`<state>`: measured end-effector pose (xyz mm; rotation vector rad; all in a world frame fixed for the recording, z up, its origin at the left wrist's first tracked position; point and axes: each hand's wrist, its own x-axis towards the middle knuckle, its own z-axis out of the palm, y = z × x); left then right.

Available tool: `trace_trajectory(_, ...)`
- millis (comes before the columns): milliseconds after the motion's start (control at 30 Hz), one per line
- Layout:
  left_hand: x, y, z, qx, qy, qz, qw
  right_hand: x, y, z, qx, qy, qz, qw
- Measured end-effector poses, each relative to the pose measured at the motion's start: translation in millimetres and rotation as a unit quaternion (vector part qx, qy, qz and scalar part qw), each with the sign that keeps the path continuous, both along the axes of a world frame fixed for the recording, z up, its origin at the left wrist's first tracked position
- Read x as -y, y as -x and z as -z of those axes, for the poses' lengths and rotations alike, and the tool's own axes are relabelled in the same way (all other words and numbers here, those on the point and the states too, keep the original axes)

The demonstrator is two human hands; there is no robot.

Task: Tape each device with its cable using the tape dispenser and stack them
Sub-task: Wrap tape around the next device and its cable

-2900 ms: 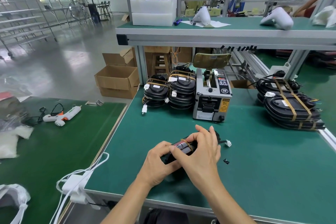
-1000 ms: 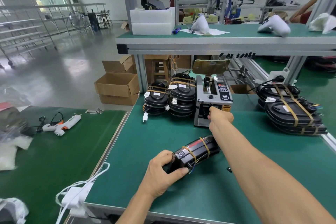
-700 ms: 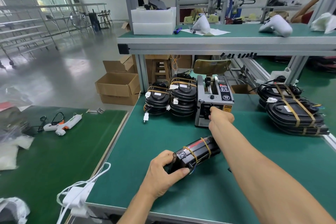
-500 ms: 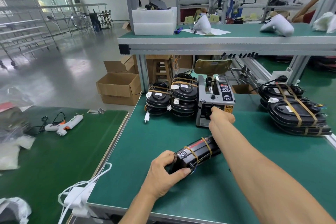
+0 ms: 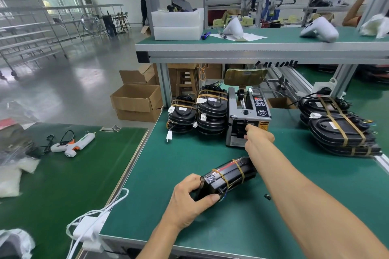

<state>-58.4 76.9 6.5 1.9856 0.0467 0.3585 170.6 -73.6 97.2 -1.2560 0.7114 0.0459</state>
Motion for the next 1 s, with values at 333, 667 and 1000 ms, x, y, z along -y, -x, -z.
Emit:
trace_trajectory(333,1,0,-2,0.003,-0.002,0.001,1.000,76,72,4,0.110,0.059,-0.227,0.966)
trace_trajectory(667,3,2,-6,0.000,-0.005,-0.004,1.000,71,123,10,0.188,0.059,-0.258,0.946)
trace_trajectory(1000,3,2,-6,-0.010,0.005,-0.004,1.000,54,128,26,0.194,0.027,-0.188,0.962)
